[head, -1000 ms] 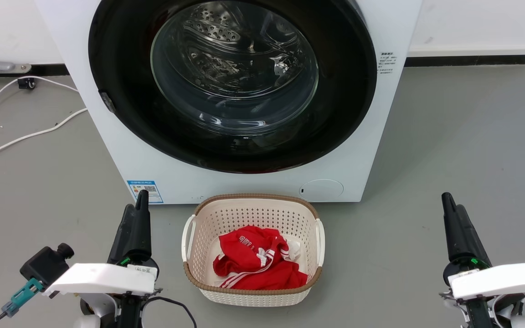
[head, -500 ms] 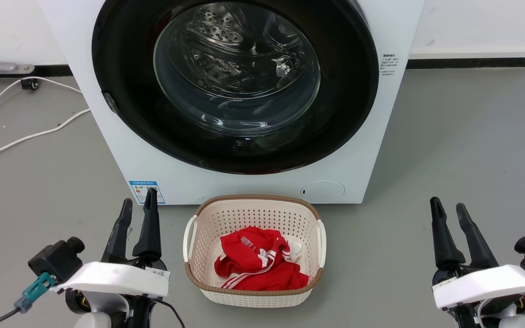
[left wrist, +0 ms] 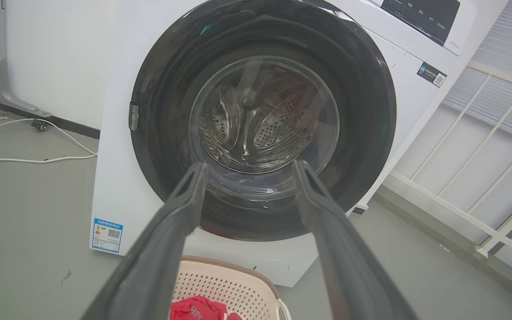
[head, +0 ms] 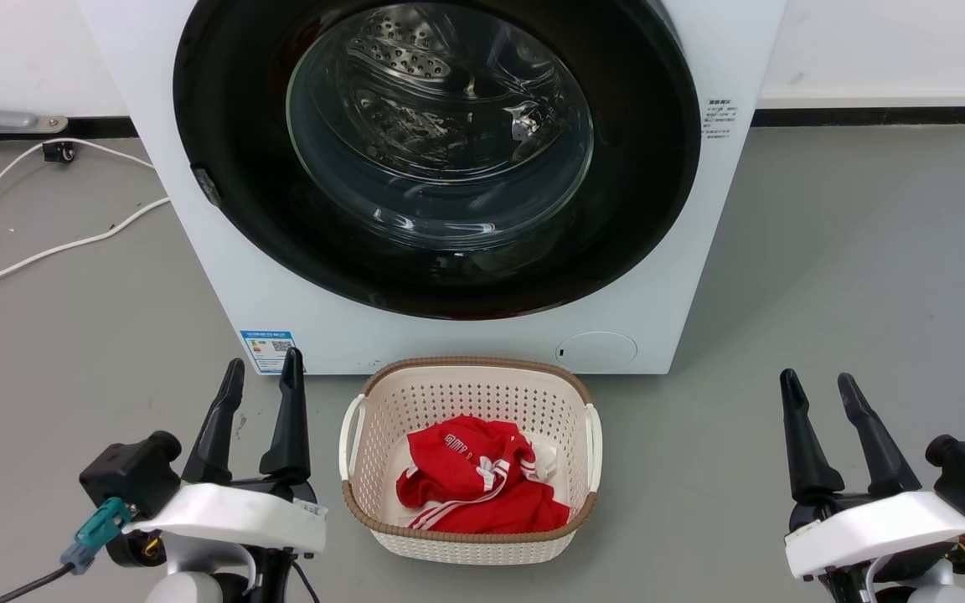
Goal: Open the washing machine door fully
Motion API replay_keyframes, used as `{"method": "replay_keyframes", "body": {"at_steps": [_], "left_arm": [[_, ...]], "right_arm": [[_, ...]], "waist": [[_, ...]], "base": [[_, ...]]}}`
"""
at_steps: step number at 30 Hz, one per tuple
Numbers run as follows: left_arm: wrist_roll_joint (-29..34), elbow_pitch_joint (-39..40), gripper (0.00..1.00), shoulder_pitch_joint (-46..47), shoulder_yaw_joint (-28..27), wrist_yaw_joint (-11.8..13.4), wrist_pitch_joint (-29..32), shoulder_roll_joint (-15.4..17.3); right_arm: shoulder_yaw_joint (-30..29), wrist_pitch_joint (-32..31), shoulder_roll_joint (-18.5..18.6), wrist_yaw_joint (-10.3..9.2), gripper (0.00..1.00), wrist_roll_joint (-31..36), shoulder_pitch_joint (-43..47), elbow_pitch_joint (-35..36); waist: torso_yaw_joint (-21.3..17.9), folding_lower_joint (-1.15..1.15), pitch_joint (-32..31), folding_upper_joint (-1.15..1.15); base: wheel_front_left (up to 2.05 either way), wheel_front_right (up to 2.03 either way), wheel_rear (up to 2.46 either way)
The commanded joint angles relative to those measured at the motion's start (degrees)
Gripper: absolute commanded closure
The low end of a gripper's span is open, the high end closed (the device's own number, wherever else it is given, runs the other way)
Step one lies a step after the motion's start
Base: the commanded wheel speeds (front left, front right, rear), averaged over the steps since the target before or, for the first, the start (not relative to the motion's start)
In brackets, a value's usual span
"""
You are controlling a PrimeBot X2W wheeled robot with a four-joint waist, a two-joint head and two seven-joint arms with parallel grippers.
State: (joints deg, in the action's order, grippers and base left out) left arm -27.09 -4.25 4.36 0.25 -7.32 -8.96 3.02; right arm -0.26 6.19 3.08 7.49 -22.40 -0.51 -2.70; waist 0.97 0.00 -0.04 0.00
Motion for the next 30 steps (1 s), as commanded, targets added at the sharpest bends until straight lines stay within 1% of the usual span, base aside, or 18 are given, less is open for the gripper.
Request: {"method": "replay_keyframes", "body": {"at_steps": [1, 17, 30], "left_arm": [[2.01, 0.41, 0.00, 1.04, 0.29, 0.14, -0.62, 0.34], [12.11, -0.36, 0.00, 1.08, 2.30, 1.14, -2.75, 1.16], [17.64, -1.44, 0.00, 0.72, 2.78, 2.23, -4.23, 1.32]], "right_arm": [[-0.15, 0.11, -0.07, 0.00, 0.00, 1.75, 0.21, 0.78], [-0.54, 0.17, -0.15, 0.00, 0.00, 10.35, 0.93, 0.41], [-0.31, 0.39, -0.21, -0.01, 0.00, 14.93, 1.68, 0.41]], "waist": [[0.03, 0.00, 0.03, 0.00], [0.27, 0.00, -0.07, 0.00], [0.43, 0.00, -0.28, 0.00]], "base": [[0.00, 0.00, 0.00], [0.00, 0.00, 0.00], [0.00, 0.00, 0.00]]}}
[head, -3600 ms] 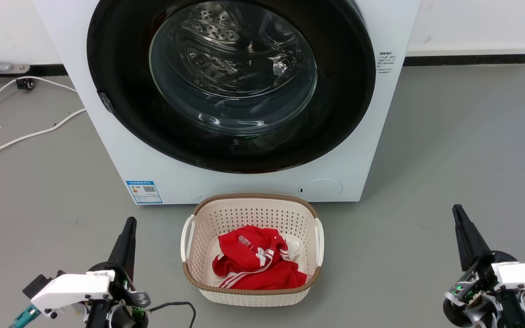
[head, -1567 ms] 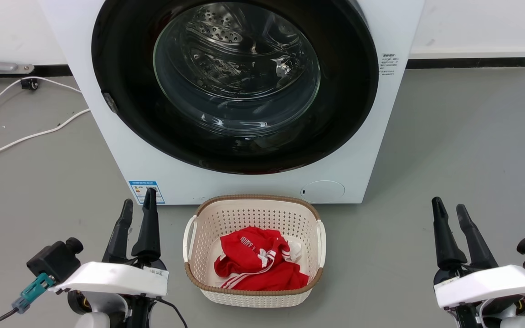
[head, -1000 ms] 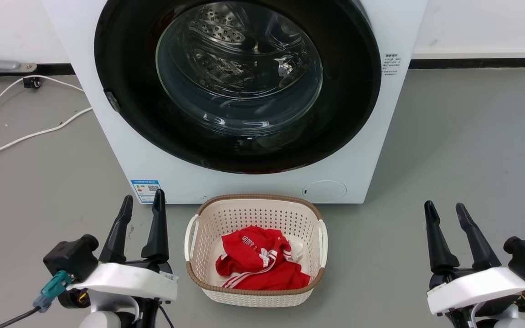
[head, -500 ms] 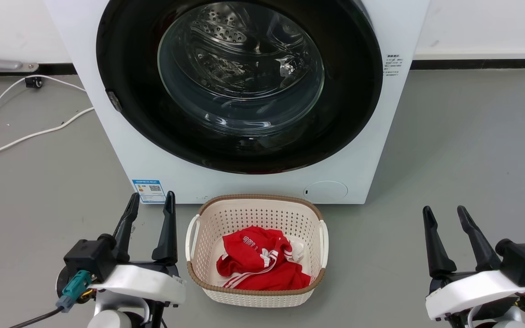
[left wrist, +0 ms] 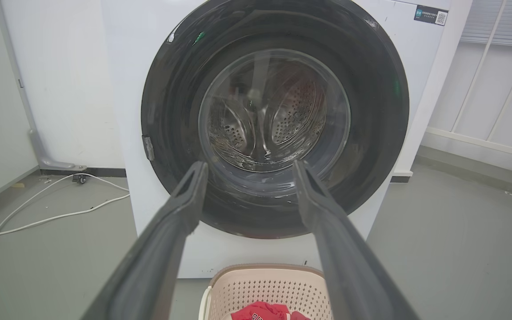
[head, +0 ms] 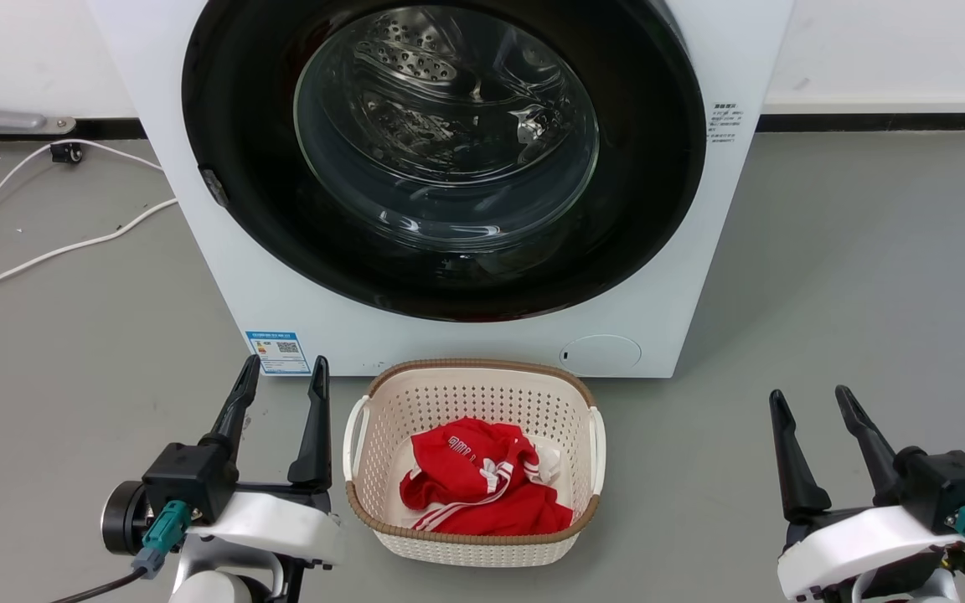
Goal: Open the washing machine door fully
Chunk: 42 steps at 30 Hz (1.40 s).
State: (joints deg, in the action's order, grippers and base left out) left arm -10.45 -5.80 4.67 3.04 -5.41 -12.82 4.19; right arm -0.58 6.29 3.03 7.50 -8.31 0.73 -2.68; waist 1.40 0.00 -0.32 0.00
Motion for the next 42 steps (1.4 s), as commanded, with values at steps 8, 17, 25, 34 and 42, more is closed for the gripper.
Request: {"method": "replay_keyframes", "body": {"at_steps": [8, 17, 25, 34, 42], "left_arm": [[3.31, -0.64, 0.00, 0.26, -0.17, 0.36, -1.23, -0.20], [6.10, -1.02, 0.00, 0.05, -0.26, 0.40, -2.09, -0.48], [7.23, -1.55, 0.00, -0.14, -0.62, 0.23, -2.40, -0.84], [7.50, -1.83, 0.00, -0.21, -0.76, 0.04, -2.40, -0.99], [7.68, -1.97, 0.00, -0.38, -0.82, 0.13, -2.40, -1.09]], "right_arm": [[-0.11, 0.70, -0.18, -0.02, 0.00, 2.79, 0.40, 0.30], [0.21, 1.28, -0.23, -0.02, 0.00, 3.89, 0.54, -0.14], [0.52, 1.46, -0.23, -0.02, 0.00, 3.56, 0.26, -0.89], [0.39, 1.09, -0.24, -0.02, 0.80, 1.95, 0.23, -1.43], [0.65, 0.42, -0.24, -0.02, 1.00, 0.68, 0.16, -1.40]], "waist": [[0.02, 0.00, 0.10, 0.00], [0.07, 0.00, 0.11, 0.00], [-0.05, 0.00, 0.17, 0.00], [-0.01, 0.00, 0.12, 0.00], [-0.12, 0.00, 0.05, 0.00]], "base": [[0.00, 0.00, 0.00], [0.00, 0.00, 0.00], [0.00, 0.00, 0.00], [0.00, 0.00, 0.00], [0.00, 0.00, 0.00]]}}
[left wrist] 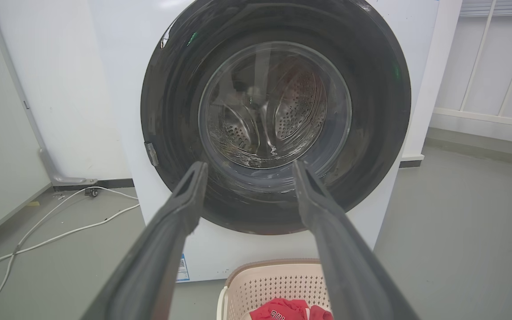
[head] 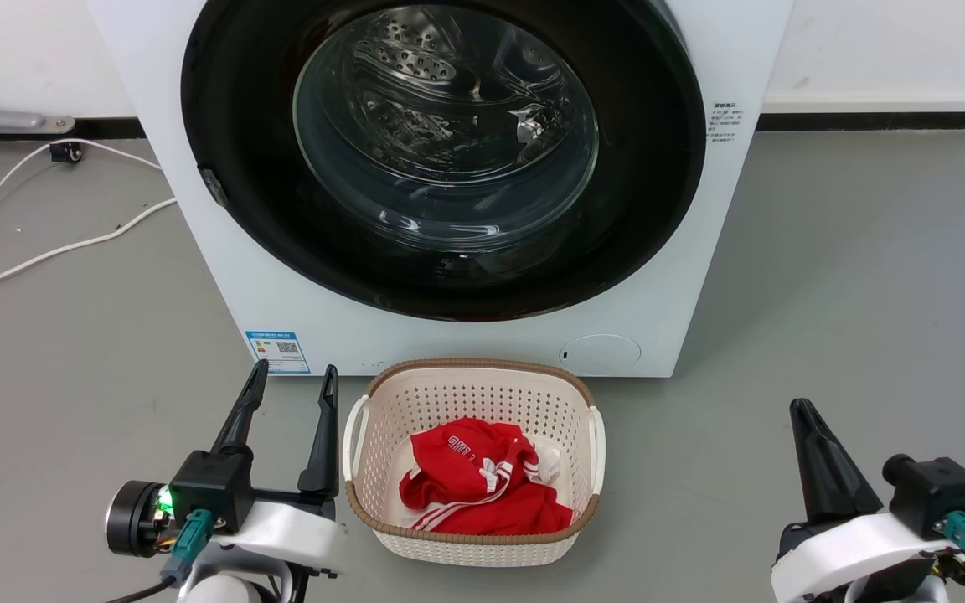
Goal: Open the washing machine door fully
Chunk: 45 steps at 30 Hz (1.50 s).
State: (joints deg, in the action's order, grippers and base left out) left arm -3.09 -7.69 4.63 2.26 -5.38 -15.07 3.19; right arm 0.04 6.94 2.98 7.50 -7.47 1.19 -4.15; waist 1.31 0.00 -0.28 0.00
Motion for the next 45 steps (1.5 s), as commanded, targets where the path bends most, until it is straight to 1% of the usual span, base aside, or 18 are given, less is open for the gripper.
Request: {"method": "replay_keyframes", "body": {"at_steps": [1, 3, 4, 6, 9, 13, 14, 15, 18, 22, 23, 27, 29, 34, 37, 42, 45], "left_arm": [[0.34, -0.09, 0.00, -0.33, -0.07, 0.09, -0.14, -0.10], [0.36, -0.11, 0.00, -0.27, -0.08, 0.08, -0.14, -0.12], [0.38, -0.12, 0.00, -0.26, -0.11, 0.08, -0.14, -0.12], [0.39, -0.19, 0.00, -0.28, -0.16, 0.13, -0.14, -0.14], [0.38, -0.26, 0.00, -0.28, -0.24, 0.14, -0.14, -0.15], [0.26, -0.25, 0.00, -0.34, -0.41, 0.19, -0.14, -0.18], [0.24, -0.22, 0.00, -0.37, -0.46, 0.23, -0.14, -0.19], [0.19, -0.14, 0.00, -0.40, -0.53, 0.30, -0.14, -0.19], [-0.01, 0.19, 0.00, -0.36, -0.79, 0.40, -0.14, -0.22], [-0.12, 0.79, 0.00, 0.65, -1.08, 0.72, -0.14, -0.25], [-0.13, 0.93, 0.00, 1.02, -1.09, 0.76, -0.14, -0.25], [-0.54, 1.30, 0.00, 2.01, -1.37, 0.74, -0.14, -0.26], [-0.34, 1.55, 0.00, 2.85, -1.42, 0.60, -0.14, -0.26], [0.13, 2.14, 0.00, 4.75, -1.20, 0.31, -0.14, -0.27], [0.28, 2.71, 0.00, 6.11, -0.92, 0.13, -0.14, -0.29], [0.15, 4.22, 0.00, 8.34, -0.55, 0.27, -0.14, -0.30], [-0.08, 5.23, 0.00, 9.70, -0.46, 0.70, -0.14, -0.31]], "right_arm": [[-0.05, -0.19, -0.19, -0.02, 1.00, -0.80, -0.33, 0.09], [-0.23, 0.19, -0.18, -0.02, 1.00, -4.15, -0.52, 0.22], [-0.13, 0.29, -0.18, -0.02, 1.00, -7.82, -0.54, 0.00], [0.66, 1.26, -0.18, -0.02, 1.00, -19.51, -0.76, -0.47], [1.90, 3.29, -0.18, -0.02, 1.00, -35.29, -1.47, -0.21], [3.51, 4.71, -0.17, -0.01, 1.00, -59.86, -2.40, 1.34], [3.55, 4.74, -0.16, -0.01, 1.00, -64.39, -2.88, 1.84], [3.37, 4.43, -0.14, -0.01, 1.00, -68.29, -3.38, 2.27], [1.61, 2.72, -0.13, -0.01, 1.00, -75.74, -5.77, 3.01], [-1.55, -1.15, 1.64, -0.01, 1.00, -80.55, -11.63, 0.60], [-2.34, -2.21, 2.68, -0.01, 1.00, -81.50, -13.71, -0.71], [-3.90, -5.87, 6.05, -0.01, 1.00, -84.94, -23.33, -7.57], [-3.71, -7.43, 8.14, -0.01, 1.00, -85.40, -28.45, -11.96], [-1.55, -12.57, 13.11, -0.01, 1.00, -86.40, -43.25, -24.56], [0.54, -15.72, 15.97, -0.01, 1.00, -85.57, -52.78, -32.85], [5.19, -22.04, 18.79, -0.01, 1.00, -83.08, -68.83, -44.47], [8.11, -25.65, 18.68, -0.01, 1.00, -80.71, -76.84, -50.29]], "waist": [[-0.04, 0.00, 0.01, 0.00], [-0.06, 0.00, 0.02, 0.00], [-0.08, 0.00, 0.01, 0.00], [-0.10, 0.00, -0.04, 0.00], [-0.13, 0.00, -0.09, 0.00], [-0.36, 0.00, -0.05, 0.00], [-0.45, 0.00, -0.01, 0.00], [-0.57, 0.00, 0.05, 0.00], [-1.01, 0.00, 0.43, 0.00], [-1.57, 0.00, 1.94, 0.00], [-1.59, 0.00, 2.43, 0.00], [-1.65, 0.00, 4.06, 0.00], [-1.52, 0.00, 5.09, 0.00], [-0.91, 0.00, 8.22, 0.00], [-0.32, 0.00, 10.58, 0.00], [0.48, 0.00, 15.06, 0.00], [0.80, 0.00, 17.63, 0.00]], "base": [[0.00, 0.00, 0.00], [0.00, 0.00, 0.00], [0.00, 0.00, 0.00], [0.00, 0.00, 0.00], [0.00, 0.00, 0.00], [0.00, 0.00, 0.00], [0.00, 0.00, 0.00], [0.00, 0.00, 0.00], [0.00, 0.00, 0.00], [0.00, 0.00, 0.00], [0.00, 0.00, 0.00], [0.00, 0.00, 0.00], [0.00, 0.00, 0.00], [0.00, 0.00, 0.00], [0.00, 0.00, 0.00], [0.00, 0.00, 0.00], [0.00, 0.00, 0.00]]}}
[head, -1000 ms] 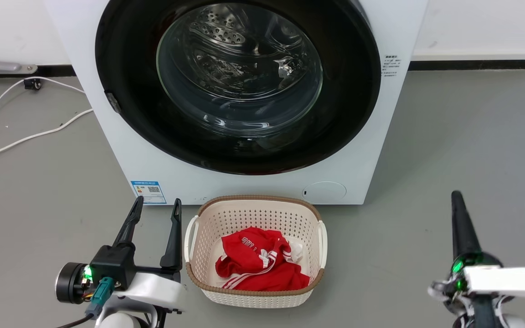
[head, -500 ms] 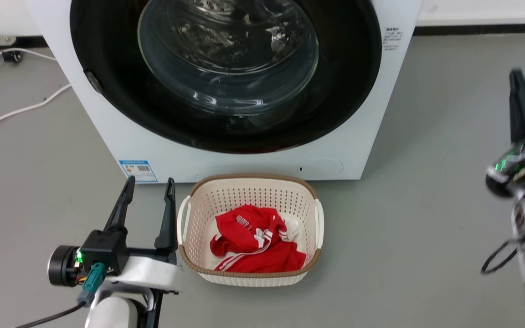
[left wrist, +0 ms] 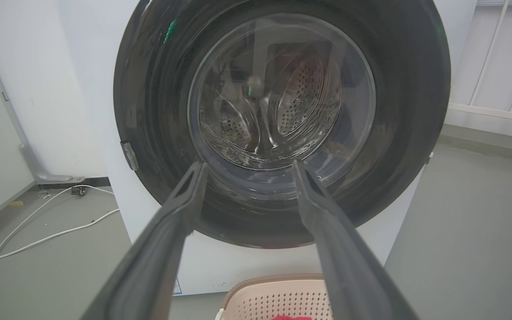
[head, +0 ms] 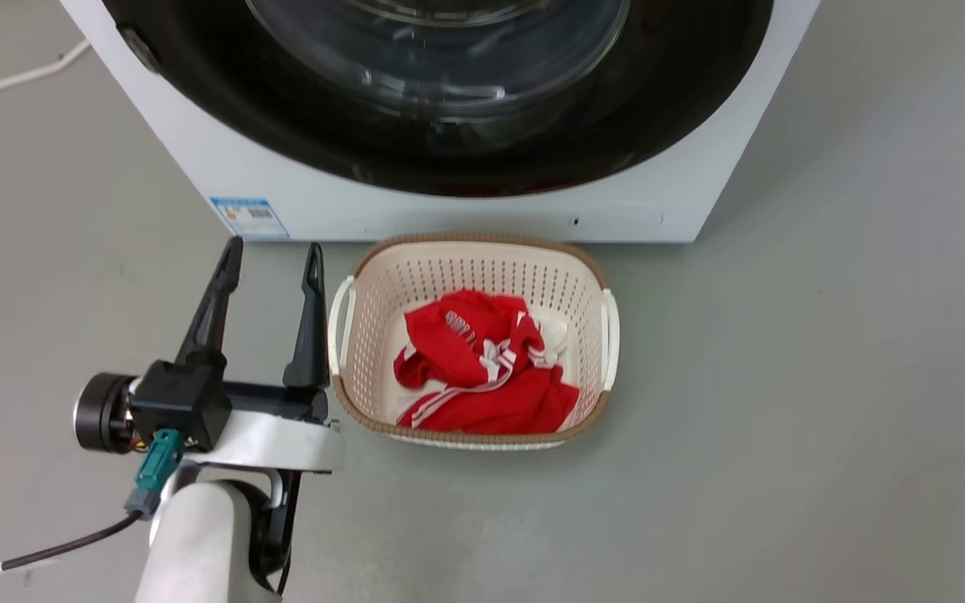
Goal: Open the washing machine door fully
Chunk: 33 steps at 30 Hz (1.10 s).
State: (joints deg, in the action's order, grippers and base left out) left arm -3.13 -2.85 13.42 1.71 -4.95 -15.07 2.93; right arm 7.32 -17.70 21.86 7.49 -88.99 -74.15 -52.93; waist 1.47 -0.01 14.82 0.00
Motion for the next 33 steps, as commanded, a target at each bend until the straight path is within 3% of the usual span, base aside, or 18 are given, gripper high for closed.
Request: {"method": "replay_keyframes", "body": {"at_steps": [1, 4, 14, 23, 33], "left_arm": [[-0.09, 0.75, 0.00, 1.23, 0.21, 0.36, -0.14, -0.06], [-0.60, 1.60, 0.00, 2.45, 0.58, 0.82, -0.14, -0.05], [-1.05, 2.63, 0.00, 4.50, 1.76, 1.62, -0.14, -0.07], [-1.05, 3.08, 0.00, 6.07, 2.82, 1.96, -0.14, -0.06], [-1.12, 2.52, 0.00, 6.67, 3.61, 2.30, -0.14, -0.07]], "right_arm": [[1.86, -2.58, -0.54, 0.00, 1.00, 1.45, -4.01, -3.18], [4.66, -6.69, -1.50, 0.00, 1.00, 3.62, -10.12, -7.16], [11.92, -13.77, -4.29, 0.00, 1.00, 10.48, -17.49, -14.14], [14.03, -14.13, -5.94, 0.00, 1.00, 13.70, -22.34, -18.52], [13.70, -21.60, -6.98, 0.00, 1.00, 13.02, -23.51, -20.46]], "waist": [[0.75, 0.01, 3.34, 0.00], [1.13, 0.01, 5.20, 0.00], [2.37, 0.01, 8.03, 0.00], [3.59, 0.01, 11.32, 0.00], [3.63, 0.01, 12.41, 0.00]], "base": [[0.00, 0.00, 0.00], [0.00, 0.00, 0.00], [0.00, 0.00, 0.00], [0.00, 0.00, 0.00], [0.00, 0.00, 0.00]]}}
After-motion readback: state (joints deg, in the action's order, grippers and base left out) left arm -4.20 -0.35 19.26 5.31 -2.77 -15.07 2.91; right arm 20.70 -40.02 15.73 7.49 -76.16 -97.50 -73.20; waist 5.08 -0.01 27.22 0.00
